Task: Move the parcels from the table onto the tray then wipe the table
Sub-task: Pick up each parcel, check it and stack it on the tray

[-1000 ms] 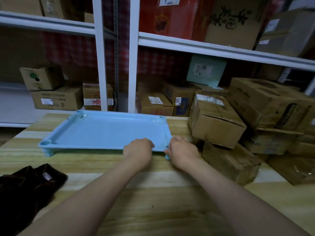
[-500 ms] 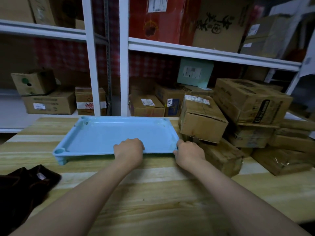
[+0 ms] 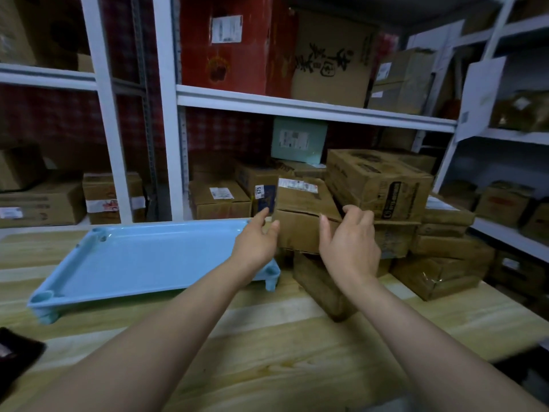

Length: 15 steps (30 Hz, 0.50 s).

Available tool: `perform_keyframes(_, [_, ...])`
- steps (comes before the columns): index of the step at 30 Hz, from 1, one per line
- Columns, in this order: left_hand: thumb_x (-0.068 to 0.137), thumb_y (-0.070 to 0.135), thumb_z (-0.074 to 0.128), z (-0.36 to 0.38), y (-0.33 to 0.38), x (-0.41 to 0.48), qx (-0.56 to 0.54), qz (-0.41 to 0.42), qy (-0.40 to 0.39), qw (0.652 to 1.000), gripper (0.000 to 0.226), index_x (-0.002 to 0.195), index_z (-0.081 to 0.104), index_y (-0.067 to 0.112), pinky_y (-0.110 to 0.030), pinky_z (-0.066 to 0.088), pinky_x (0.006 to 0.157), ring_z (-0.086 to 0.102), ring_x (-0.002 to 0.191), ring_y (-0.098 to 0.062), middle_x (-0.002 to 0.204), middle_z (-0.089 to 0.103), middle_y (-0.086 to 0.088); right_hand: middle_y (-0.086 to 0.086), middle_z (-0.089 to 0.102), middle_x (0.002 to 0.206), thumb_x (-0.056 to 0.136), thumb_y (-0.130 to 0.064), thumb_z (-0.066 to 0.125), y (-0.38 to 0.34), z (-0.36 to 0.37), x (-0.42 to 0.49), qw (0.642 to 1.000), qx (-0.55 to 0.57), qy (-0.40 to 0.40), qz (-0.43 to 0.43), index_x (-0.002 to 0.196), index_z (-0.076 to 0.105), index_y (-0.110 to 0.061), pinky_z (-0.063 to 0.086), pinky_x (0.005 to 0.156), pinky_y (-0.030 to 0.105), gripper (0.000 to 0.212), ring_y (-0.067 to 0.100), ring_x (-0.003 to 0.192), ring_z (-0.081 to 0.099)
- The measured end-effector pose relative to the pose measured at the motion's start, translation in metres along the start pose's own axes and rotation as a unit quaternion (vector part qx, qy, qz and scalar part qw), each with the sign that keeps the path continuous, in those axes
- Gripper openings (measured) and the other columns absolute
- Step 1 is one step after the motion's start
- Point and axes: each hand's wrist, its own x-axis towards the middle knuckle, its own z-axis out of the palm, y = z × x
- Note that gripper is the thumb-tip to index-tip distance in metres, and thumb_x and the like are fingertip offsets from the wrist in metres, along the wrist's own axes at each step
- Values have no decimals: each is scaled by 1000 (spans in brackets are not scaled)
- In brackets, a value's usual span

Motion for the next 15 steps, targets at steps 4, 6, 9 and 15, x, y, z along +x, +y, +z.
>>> perform_keyframes(4, [102,38,37,9,11,0,-64,-1,-28,998,50,151,27,33,-31,31,108,36,139,-20,152,38,4,12,39,153,101,-54,39,13,10,9,988,66,-126,51,155,24,-13,45,102,45,69,31,135,45])
perform_keyframes(6, [103,37,38,8,11,1,-91,-8,-24,996,47,149,33,31,-27,34,102,40,135,-19,148,42,4,9,36,157,100,-55,39,14,12,13,977,135,-146,81,155,24,-15,41,108,46,70,31,138,41])
perform_keyframes(9, [102,37,40,4,7,3,-121,-16,4,993,41,142,43,31,-37,42,106,49,126,-22,140,51,1,6,39,153,98,-56,44,12,16,18,959,225,-132,113,150,33,-20,46,105,48,64,30,131,48])
perform_keyframes(15, [100,37,44,-8,3,2,-149,-21,43,988,31,128,54,30,-41,47,102,57,114,-22,125,59,1,5,46,144,96,-54,50,1,26,17,939,296,-111,138,141,40,-23,57,90,48,56,28,117,59])
